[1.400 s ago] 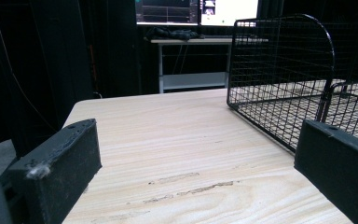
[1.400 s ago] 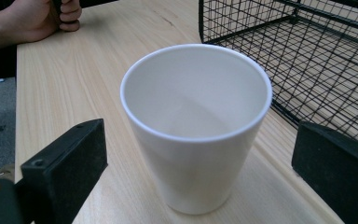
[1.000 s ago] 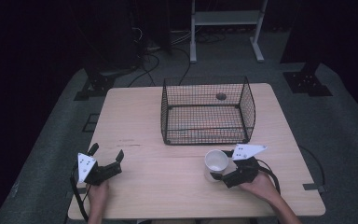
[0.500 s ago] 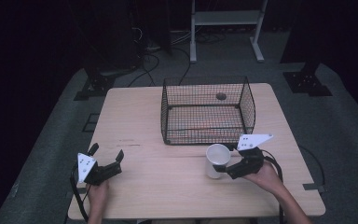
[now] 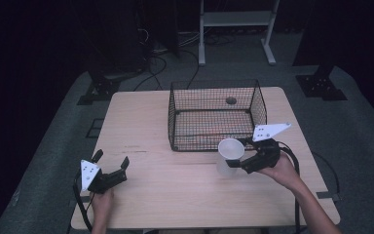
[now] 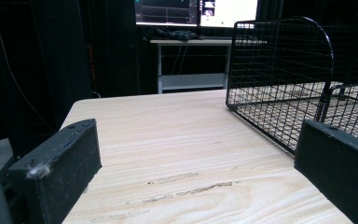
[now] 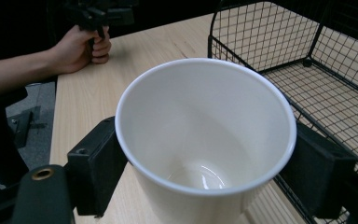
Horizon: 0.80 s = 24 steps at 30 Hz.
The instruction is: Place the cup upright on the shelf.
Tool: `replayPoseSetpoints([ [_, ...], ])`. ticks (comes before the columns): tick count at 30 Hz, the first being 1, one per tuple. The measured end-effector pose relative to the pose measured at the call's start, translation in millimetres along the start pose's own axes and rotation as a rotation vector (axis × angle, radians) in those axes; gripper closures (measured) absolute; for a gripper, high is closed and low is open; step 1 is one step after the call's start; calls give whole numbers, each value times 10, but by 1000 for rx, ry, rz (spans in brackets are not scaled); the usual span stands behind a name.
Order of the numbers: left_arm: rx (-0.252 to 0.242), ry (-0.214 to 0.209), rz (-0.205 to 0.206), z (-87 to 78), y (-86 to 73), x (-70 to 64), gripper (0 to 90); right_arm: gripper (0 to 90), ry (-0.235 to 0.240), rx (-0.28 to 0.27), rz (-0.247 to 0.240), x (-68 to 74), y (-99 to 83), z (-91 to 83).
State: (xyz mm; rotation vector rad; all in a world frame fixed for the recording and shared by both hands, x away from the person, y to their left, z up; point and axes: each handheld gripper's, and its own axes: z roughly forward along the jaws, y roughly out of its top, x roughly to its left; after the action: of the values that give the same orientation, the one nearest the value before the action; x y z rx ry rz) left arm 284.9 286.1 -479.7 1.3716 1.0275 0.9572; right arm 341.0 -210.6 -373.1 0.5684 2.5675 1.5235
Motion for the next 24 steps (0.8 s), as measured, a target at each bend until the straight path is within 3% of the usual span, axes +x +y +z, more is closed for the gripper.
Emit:
replayPoseSetpoints([
  [14, -2, -2, -2, 0, 0, 1, 0, 195, 21, 7, -16, -168, 293, 14],
  [24, -1, -2, 0, 1, 1, 1, 0, 195, 26, -3, -3, -306, 462, 5],
])
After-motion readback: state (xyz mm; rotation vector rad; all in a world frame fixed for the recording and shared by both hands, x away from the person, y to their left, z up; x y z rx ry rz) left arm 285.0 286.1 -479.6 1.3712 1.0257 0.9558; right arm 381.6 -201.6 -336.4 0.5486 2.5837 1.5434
